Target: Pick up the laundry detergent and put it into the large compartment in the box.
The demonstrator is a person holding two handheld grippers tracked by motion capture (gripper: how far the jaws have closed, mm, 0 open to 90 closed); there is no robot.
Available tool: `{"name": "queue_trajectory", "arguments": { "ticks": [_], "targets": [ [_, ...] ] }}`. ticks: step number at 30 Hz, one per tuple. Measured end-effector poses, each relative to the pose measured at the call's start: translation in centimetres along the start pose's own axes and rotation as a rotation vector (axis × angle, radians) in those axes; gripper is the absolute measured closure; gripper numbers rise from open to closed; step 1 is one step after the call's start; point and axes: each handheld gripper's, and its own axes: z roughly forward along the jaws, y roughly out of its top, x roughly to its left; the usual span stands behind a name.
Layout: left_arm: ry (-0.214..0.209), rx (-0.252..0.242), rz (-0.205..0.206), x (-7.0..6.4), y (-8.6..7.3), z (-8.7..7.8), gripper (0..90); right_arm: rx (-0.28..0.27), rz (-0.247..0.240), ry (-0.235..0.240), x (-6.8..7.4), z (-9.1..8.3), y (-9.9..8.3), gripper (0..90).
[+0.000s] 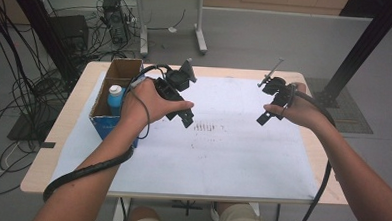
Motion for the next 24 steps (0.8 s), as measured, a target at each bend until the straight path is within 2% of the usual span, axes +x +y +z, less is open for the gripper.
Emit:
{"name": "queue_trajectory", "arguments": {
  "ticks": [13, 24],
  "targets": [
    [-0.012, -0.013, -0.002, 0.15, -0.11, 0.03, 6.5, 0.000, 0.002, 0.002, -0.06, 0.17, -0.07, 6.5],
    [-0.024, -0.038, -0.008, 0.66, -0.82, -0.11, 6.4, 0.005, -0.001, 0.007, 0.00, 0.48, 0.21, 6.5]
  ]
}}
